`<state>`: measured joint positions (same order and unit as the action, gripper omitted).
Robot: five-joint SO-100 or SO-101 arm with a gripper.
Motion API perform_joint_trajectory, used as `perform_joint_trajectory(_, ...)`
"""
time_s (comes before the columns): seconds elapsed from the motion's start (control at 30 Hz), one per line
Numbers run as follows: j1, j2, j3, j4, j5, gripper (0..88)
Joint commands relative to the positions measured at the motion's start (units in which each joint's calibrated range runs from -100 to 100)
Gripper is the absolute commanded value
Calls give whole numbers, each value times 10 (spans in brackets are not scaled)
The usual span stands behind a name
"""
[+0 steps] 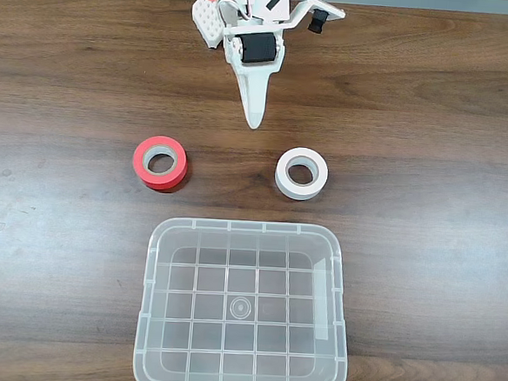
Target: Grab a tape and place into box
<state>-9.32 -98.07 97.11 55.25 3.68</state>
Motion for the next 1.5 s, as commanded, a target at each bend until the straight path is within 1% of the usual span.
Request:
perform_joint_trajectory(0.0, -42, -2, -26, -28, 10, 13)
perform_joint_trajectory(0.13, -69, 4, -60, -12, 14, 13)
perform_joint_trajectory(0.27, -75, 67, -94, 1, 25, 13)
perform_joint_trajectory(0.4, -75, 192, -152, -8, 28, 13)
perform_joint_trajectory(0.63, -74, 447, -328, -8, 24, 13)
perform_joint_trajectory(0.87, -73, 657, -483, 1, 23, 13)
perform_joint_trajectory(1.07, -74, 803, -567, 1, 23, 13)
perform_joint_trajectory(1.3, -75, 901, -624, 1, 23, 15)
perform_joint_trajectory(1.37, -75, 916, -632, 1, 23, 31)
perform_joint_trajectory(1.47, -80, 921, -629, 3, 27, 112)
